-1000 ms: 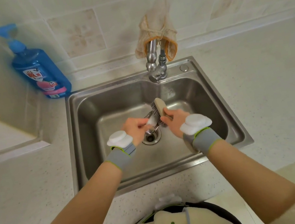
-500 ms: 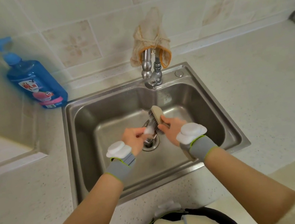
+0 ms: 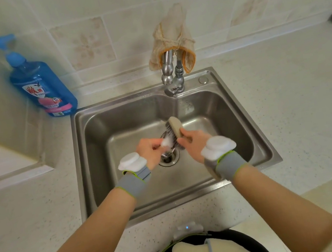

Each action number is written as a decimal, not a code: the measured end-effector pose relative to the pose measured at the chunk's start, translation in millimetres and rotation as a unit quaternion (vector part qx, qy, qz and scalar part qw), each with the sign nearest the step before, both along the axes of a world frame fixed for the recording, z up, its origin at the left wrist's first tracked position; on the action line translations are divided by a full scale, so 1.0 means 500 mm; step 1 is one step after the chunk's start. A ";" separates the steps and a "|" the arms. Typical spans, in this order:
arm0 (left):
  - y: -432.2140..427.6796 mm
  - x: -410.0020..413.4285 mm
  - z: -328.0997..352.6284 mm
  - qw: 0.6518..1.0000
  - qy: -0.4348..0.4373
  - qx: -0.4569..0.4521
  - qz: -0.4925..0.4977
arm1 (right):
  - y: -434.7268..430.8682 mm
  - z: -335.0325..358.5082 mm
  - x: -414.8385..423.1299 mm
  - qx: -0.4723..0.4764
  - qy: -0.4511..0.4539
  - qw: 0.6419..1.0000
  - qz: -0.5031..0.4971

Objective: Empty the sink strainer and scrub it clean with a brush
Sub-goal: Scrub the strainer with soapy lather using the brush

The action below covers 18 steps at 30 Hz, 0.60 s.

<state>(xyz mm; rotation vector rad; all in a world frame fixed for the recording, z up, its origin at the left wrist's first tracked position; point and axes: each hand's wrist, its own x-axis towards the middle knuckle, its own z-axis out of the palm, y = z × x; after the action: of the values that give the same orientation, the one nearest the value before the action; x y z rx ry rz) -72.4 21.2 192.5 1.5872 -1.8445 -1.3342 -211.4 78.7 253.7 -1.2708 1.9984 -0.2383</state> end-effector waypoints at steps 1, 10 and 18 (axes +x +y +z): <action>-0.002 -0.003 0.001 1.000 -0.005 -0.007 -0.004 | -0.007 -0.002 -0.009 0.003 0.001 1.000 -0.020; -0.016 0.012 0.016 1.000 -0.001 -0.023 -0.021 | 0.004 0.006 -0.012 -0.008 0.006 1.000 -0.011; -0.011 0.011 0.033 0.995 -0.051 -0.044 -0.072 | 0.002 -0.001 -0.009 0.007 -0.023 0.999 -0.024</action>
<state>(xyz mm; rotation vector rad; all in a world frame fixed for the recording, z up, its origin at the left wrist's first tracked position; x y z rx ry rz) -67.1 15.7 208.8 1.5295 -2.0842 -1.2315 -216.0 79.6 253.3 -1.1993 1.9886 -0.2739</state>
